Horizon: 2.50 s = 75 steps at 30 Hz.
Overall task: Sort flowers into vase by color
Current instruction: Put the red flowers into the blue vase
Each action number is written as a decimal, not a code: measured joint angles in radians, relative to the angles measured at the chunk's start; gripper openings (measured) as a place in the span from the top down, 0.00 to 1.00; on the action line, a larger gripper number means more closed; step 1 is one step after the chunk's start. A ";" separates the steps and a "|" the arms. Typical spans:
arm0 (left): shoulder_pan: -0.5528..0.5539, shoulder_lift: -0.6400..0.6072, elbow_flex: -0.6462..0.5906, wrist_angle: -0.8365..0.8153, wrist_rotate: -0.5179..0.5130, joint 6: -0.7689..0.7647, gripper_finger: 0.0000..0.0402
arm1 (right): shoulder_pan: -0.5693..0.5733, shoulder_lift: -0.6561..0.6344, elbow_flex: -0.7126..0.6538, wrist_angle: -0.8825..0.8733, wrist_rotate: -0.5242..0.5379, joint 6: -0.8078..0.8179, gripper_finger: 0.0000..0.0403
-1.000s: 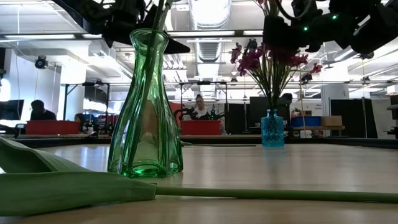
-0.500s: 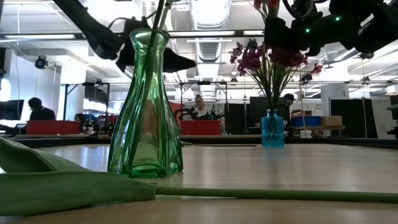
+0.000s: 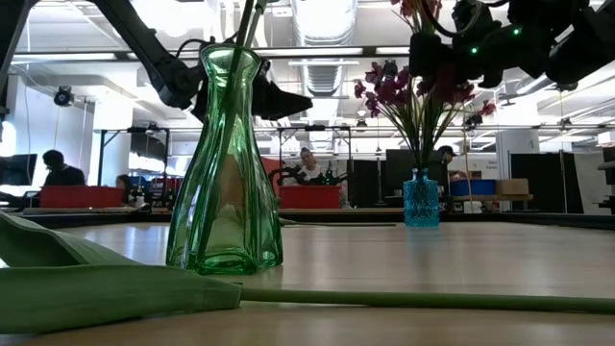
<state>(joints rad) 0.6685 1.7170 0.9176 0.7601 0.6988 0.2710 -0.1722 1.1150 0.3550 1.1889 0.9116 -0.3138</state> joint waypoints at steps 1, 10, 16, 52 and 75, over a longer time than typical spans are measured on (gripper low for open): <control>0.000 0.000 0.000 0.000 0.000 0.002 0.46 | -0.003 0.000 0.000 -0.001 -0.002 -0.001 0.97; 0.001 -0.002 0.000 0.001 -0.004 0.008 0.46 | -0.005 0.000 0.000 -0.001 -0.002 -0.001 0.97; 0.001 -0.028 0.000 -0.017 -0.008 -0.049 0.46 | 0.048 -0.002 0.000 -0.025 0.019 -0.021 0.97; -0.124 -0.457 0.000 -0.370 -0.060 -0.146 0.48 | 0.494 -0.025 0.236 -1.371 -0.073 0.864 0.97; -0.149 -0.447 0.000 -0.384 -0.061 -0.096 0.48 | 0.438 -0.205 0.276 -1.286 0.155 0.695 0.97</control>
<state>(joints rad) 0.5198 1.2697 0.9176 0.3763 0.6376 0.1745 0.2658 0.9100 0.6308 -0.0969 1.0666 0.3809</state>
